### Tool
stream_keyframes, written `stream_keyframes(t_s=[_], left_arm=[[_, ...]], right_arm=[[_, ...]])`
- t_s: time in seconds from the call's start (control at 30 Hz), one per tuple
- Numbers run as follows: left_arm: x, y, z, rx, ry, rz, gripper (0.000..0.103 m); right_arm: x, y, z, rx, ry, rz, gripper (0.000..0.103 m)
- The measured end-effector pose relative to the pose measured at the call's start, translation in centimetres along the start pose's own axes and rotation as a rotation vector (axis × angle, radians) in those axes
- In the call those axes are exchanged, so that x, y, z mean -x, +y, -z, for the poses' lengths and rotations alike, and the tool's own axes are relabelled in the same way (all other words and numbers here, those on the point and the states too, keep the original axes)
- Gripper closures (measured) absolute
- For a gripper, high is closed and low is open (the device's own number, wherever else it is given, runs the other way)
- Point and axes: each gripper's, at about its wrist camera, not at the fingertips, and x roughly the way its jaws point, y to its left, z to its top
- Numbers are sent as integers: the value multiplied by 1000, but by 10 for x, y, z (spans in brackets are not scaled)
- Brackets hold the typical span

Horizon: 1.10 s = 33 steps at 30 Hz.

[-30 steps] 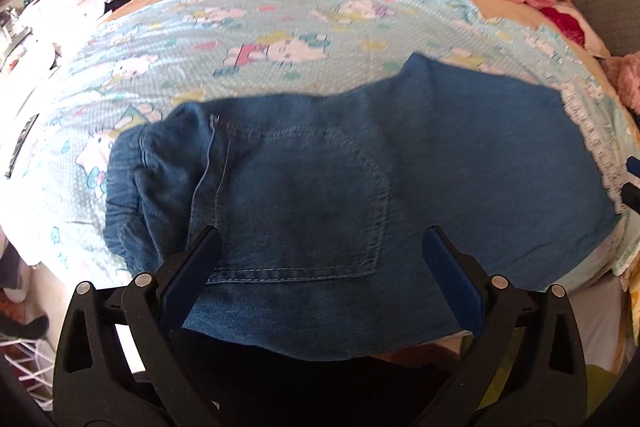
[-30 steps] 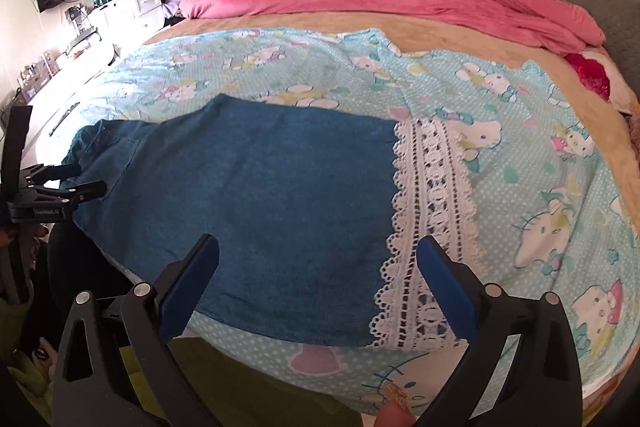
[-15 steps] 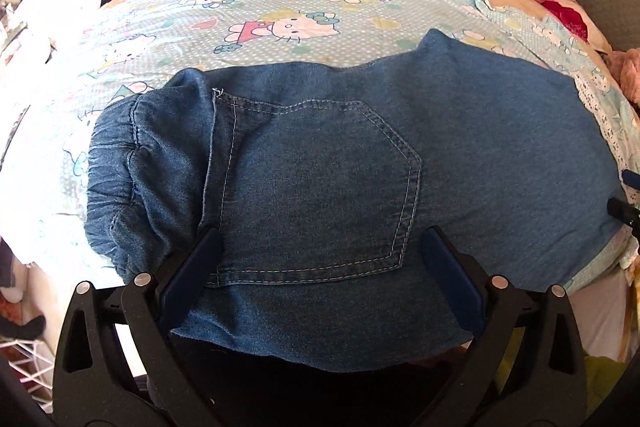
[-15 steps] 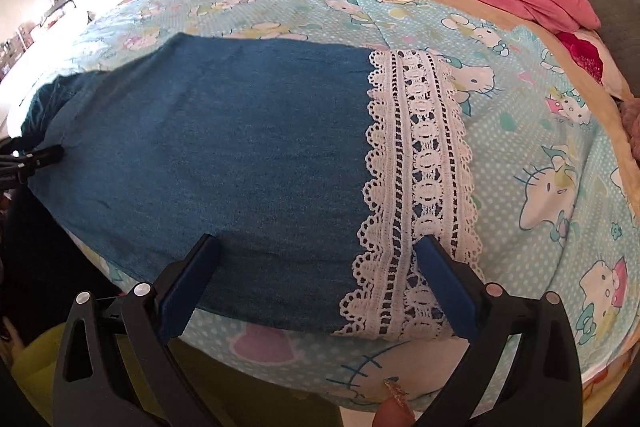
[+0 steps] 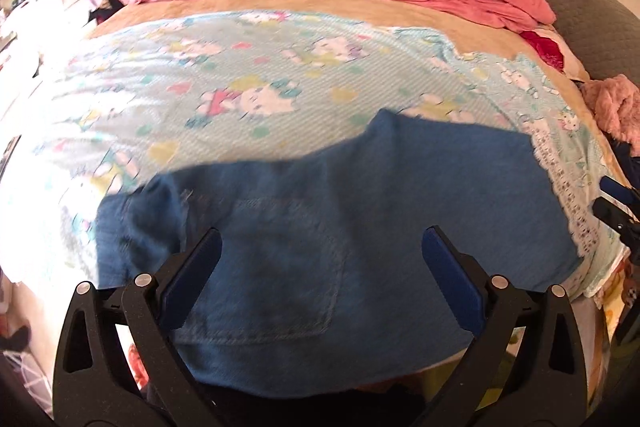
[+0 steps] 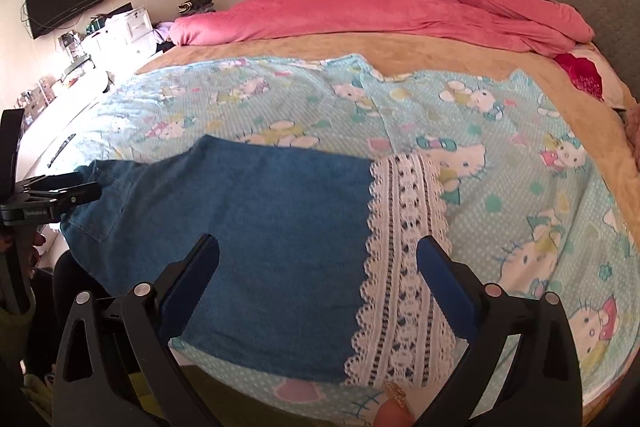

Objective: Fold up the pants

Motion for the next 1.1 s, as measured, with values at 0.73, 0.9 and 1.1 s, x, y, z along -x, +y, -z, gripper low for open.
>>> stream_keyframes(t_s=[0.73, 0.9, 1.1], left_arm=[[-113, -51, -17, -108, 89, 56, 8], [-97, -50, -24, -84, 67, 96, 8], [-66, -63, -38, -119, 14, 99, 8]], right_arm=[[-89, -6, 6, -19, 204, 25, 4], [-54, -14, -4, -64, 85, 16, 5], [-20, -26, -15, -87, 1, 44, 5]])
